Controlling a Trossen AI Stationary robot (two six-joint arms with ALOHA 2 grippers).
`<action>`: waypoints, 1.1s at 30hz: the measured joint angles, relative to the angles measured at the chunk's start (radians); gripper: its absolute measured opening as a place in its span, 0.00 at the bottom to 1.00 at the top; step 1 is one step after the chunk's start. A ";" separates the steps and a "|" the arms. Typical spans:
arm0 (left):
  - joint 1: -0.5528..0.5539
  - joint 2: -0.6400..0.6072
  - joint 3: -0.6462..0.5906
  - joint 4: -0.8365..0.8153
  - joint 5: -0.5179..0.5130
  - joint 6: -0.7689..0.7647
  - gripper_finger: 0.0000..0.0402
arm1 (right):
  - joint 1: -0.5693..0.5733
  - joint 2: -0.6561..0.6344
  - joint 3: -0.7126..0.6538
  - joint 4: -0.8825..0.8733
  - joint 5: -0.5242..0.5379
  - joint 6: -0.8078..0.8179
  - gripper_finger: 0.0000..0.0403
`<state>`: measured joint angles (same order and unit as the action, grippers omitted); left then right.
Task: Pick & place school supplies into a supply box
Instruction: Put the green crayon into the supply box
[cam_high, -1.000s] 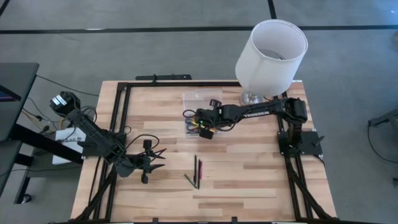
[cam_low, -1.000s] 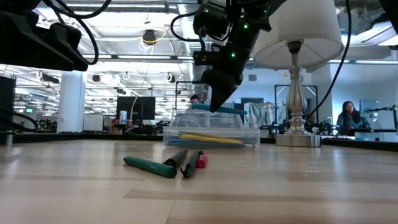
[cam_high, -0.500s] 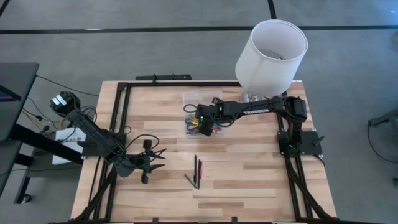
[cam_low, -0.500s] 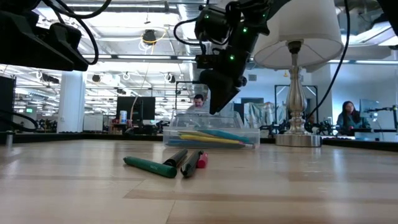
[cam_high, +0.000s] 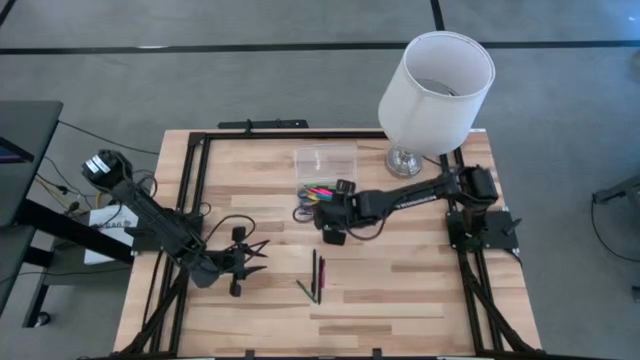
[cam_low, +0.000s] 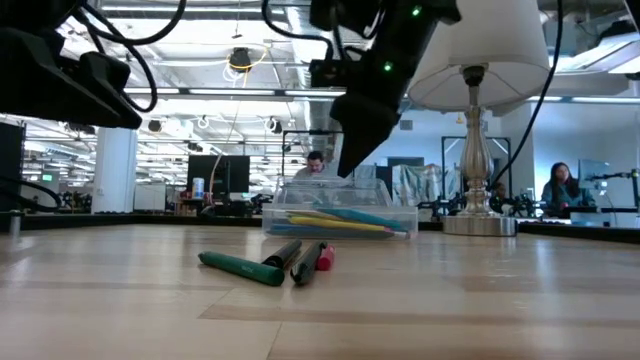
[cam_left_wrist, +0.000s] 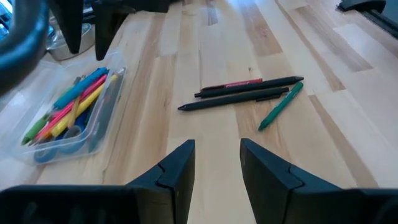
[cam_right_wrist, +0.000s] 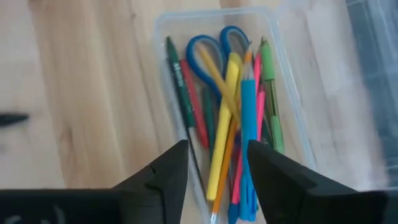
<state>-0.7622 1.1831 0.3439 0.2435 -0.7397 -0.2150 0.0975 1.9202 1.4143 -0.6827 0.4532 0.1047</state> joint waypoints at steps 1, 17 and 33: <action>0.003 0.021 0.000 0.028 0.002 0.007 0.31 | 0.014 0.000 0.000 -0.008 0.016 0.000 0.38; 0.143 0.258 0.000 0.425 0.230 0.221 0.31 | 0.170 -0.330 -0.295 0.177 0.067 -0.004 0.30; 0.286 0.548 0.168 0.577 0.551 0.406 0.31 | 0.465 -0.657 -0.862 1.068 0.016 -0.169 0.30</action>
<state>-0.4758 1.7315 0.5118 0.8208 -0.1887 0.1911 0.5622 1.2632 0.5521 0.3857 0.4690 -0.0644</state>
